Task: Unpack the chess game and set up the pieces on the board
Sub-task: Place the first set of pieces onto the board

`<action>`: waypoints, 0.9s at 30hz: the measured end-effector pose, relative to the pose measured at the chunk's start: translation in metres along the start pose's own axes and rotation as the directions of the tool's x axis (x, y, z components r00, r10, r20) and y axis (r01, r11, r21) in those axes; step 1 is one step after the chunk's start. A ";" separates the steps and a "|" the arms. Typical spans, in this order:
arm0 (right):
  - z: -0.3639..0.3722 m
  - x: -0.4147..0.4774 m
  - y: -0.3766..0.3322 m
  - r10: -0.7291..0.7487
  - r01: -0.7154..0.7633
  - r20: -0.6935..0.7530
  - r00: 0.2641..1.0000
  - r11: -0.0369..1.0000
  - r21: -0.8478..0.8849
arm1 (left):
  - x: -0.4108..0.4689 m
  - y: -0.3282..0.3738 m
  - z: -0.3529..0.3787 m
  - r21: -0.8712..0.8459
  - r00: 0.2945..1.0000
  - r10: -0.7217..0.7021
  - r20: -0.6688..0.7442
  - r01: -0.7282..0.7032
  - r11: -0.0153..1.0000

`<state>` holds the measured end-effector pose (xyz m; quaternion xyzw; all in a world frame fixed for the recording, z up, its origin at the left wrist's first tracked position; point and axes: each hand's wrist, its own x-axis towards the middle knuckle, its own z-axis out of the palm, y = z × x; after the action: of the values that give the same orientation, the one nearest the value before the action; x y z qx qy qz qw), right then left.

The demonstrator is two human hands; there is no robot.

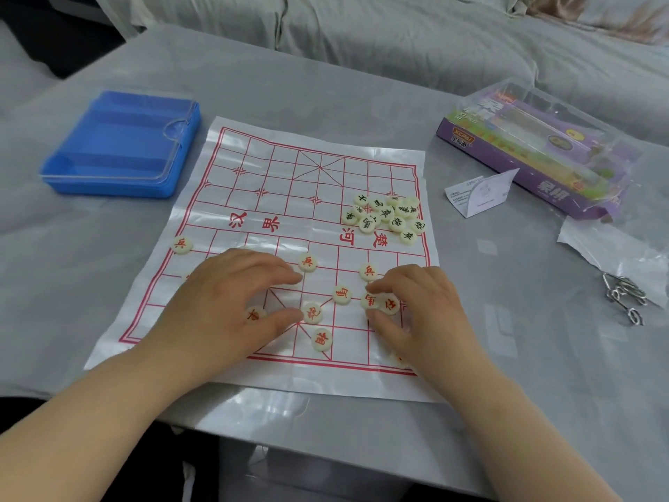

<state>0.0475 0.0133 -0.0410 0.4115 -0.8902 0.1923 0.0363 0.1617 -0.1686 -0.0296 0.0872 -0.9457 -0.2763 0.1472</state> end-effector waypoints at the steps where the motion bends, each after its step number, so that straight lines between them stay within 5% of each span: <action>1: 0.000 -0.002 -0.002 -0.011 0.011 -0.011 1.000 1.000 -0.012 | -0.003 -0.001 -0.005 -0.034 0.999 -0.041 0.011 0.042 0.999; 14: 0.006 -0.032 -0.057 0.102 -0.107 0.052 0.993 0.989 0.105 | -0.046 -0.023 -0.019 -0.013 0.985 -0.165 0.050 0.166 0.986; 20: 0.021 -0.035 -0.077 0.312 -0.315 -0.091 0.946 0.949 -0.028 | -0.040 -0.025 -0.013 0.033 0.987 -0.159 0.030 0.158 0.987; 27: 0.035 -0.033 -0.088 0.327 -0.348 -0.240 0.914 0.936 -0.049 | -0.034 -0.018 -0.007 0.104 0.989 -0.150 0.003 0.149 0.983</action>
<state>0.1380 -0.0281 -0.0529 0.2248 -0.9454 0.2013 0.1231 0.1975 -0.1789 -0.0415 0.1639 -0.9504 -0.2374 0.1163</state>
